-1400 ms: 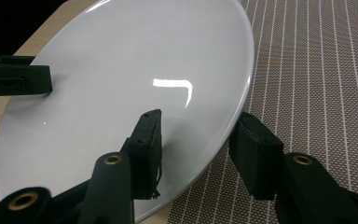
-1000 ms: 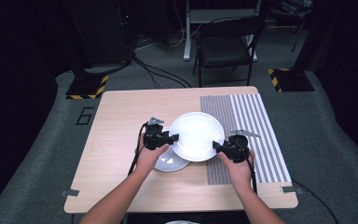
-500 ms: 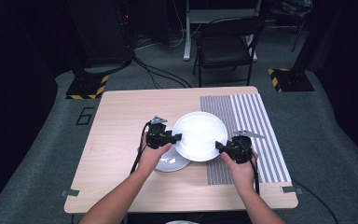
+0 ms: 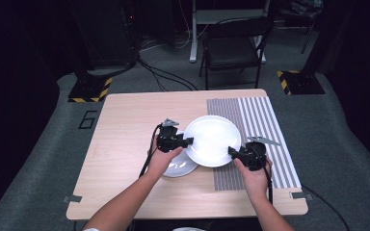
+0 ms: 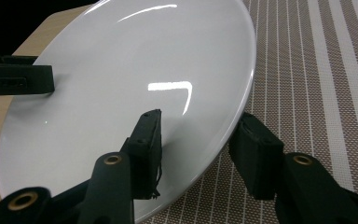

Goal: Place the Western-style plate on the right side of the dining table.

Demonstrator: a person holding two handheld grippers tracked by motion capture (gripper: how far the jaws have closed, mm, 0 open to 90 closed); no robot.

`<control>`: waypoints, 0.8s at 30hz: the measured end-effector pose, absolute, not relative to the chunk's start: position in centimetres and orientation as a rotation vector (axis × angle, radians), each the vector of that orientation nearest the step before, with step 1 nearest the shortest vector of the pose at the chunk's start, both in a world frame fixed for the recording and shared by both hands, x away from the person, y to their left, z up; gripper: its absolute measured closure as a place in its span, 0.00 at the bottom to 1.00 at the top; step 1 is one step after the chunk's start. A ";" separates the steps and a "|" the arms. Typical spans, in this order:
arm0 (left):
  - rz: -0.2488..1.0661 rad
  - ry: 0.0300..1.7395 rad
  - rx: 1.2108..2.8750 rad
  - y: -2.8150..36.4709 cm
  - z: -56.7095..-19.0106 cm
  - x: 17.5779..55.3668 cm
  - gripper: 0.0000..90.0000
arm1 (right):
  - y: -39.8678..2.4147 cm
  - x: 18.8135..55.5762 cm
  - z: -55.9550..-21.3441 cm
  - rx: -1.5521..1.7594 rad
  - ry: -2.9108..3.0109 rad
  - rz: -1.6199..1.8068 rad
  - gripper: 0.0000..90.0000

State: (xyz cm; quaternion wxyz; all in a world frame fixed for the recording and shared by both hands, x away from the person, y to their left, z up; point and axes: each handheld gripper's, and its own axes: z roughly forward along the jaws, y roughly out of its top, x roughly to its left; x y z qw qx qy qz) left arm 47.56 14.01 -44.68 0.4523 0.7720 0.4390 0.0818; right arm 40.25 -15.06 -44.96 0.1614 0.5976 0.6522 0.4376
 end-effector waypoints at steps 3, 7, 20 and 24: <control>0.193 1.075 1.914 13.5 -44.7 47.7 0.60 | -15.4 40.0 -44.9 1.711 1.851 1.242 0.60; 0.177 1.060 1.917 12.9 -44.8 47.8 0.60 | -16.0 39.6 -44.9 1.719 1.836 1.237 0.60; 0.147 1.000 1.947 10.3 -44.8 48.3 0.60 | -17.8 38.4 -45.1 1.765 1.767 1.223 0.60; 0.139 0.980 1.958 9.6 -44.7 48.4 0.60 | -18.5 37.9 -45.0 1.771 1.749 1.216 0.60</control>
